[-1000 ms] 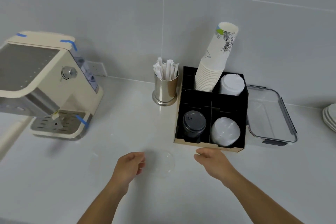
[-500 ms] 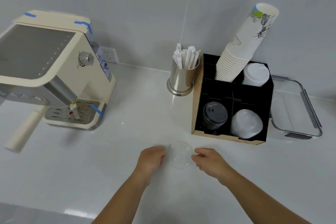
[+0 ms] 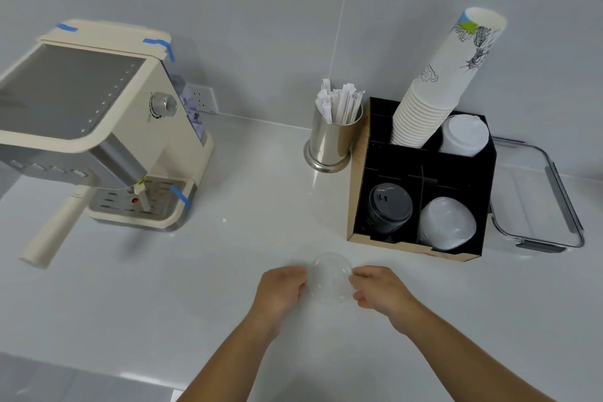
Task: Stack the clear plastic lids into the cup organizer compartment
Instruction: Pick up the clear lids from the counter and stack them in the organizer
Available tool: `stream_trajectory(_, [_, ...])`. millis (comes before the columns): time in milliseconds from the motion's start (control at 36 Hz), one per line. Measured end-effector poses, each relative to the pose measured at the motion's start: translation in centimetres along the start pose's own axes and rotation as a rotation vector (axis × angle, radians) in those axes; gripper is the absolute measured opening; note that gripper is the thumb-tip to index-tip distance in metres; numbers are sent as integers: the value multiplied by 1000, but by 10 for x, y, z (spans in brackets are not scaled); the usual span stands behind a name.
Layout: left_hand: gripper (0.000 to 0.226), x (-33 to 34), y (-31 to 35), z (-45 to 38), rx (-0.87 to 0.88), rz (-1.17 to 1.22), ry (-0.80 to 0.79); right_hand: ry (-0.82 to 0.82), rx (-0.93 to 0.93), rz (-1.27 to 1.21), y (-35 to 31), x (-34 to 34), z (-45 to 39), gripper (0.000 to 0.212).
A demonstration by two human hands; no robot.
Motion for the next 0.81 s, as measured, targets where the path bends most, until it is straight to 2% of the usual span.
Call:
stream_trajectory(167, [24, 1, 3, 5, 43, 23, -1, 7, -44, -44, -4, -6, 6, 10])
stream_trajectory(222, [21, 8, 6, 8, 62, 31, 3, 23, -76, -38, -6, -17, 13, 16])
stream_trajectory(306, [29, 11, 10, 7, 81, 53, 21, 24, -101, -64, -13, -24, 24, 12])
stream_trajectory(472, [13, 27, 28, 12, 204, 37, 88, 20, -194, -70, -28, -45, 50, 13])
stream_trajectory(806, [20, 77, 68, 23, 399, -84, 170, 157, -353, -69, -35, -97, 87, 10])
Point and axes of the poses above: each hand's wrist, its own z-axis away from the middle knuckle, its own x-axis out of the palm, y = z × x, the point moved 6 cm from there along -z, towards the middle knuckle, and after that the axes turned 10 degrees about -y, right-handed, at the moved point
